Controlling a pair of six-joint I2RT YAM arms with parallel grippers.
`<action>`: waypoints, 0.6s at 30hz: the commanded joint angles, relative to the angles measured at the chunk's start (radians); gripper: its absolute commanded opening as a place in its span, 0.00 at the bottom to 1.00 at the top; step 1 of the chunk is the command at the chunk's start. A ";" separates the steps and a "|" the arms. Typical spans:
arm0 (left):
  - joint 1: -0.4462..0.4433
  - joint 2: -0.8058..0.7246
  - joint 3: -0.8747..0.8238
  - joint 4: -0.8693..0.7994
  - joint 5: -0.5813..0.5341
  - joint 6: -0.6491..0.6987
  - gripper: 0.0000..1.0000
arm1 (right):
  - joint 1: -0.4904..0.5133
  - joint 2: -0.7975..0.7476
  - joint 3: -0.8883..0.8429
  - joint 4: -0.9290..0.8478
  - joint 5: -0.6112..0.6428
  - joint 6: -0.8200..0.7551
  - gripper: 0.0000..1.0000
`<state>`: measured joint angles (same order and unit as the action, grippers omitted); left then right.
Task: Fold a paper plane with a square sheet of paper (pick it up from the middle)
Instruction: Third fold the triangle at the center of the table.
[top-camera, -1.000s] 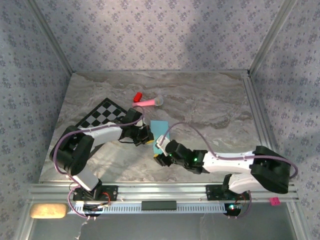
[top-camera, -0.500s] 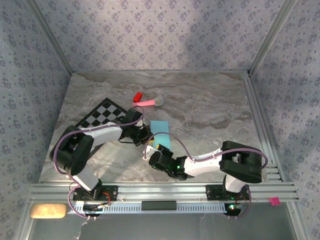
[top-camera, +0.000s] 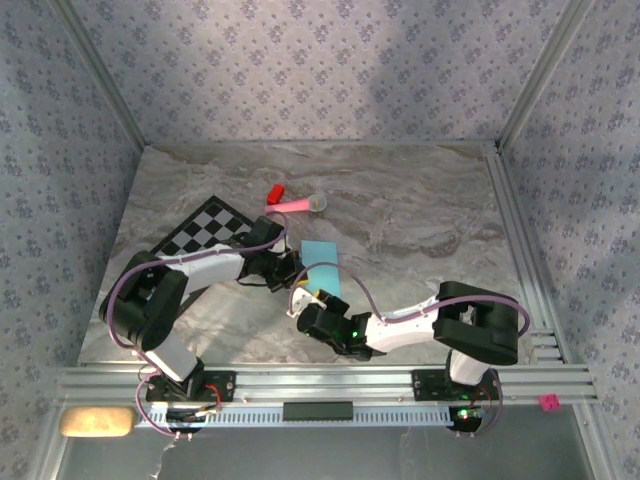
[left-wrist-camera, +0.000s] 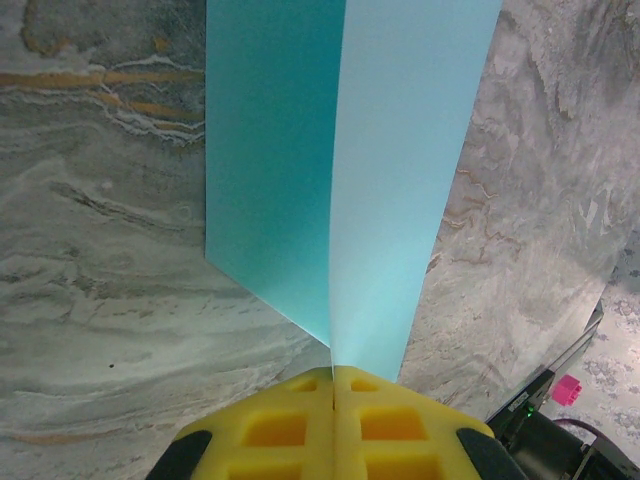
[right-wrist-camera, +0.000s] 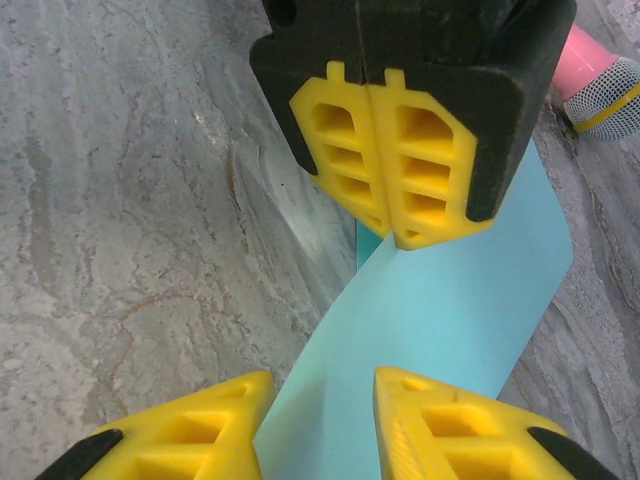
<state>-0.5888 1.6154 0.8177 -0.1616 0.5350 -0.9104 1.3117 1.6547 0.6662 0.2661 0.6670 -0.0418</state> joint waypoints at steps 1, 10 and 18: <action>0.005 -0.028 0.000 -0.029 0.013 0.004 0.02 | 0.006 -0.015 0.006 -0.010 0.028 0.034 0.30; 0.006 -0.026 0.000 -0.030 0.012 0.005 0.02 | 0.004 -0.027 -0.002 -0.018 0.034 0.064 0.19; 0.007 -0.034 -0.002 -0.036 0.004 0.008 0.03 | -0.005 -0.033 -0.003 -0.031 0.034 0.092 0.06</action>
<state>-0.5888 1.6154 0.8177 -0.1635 0.5346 -0.9104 1.3113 1.6482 0.6662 0.2584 0.6712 0.0139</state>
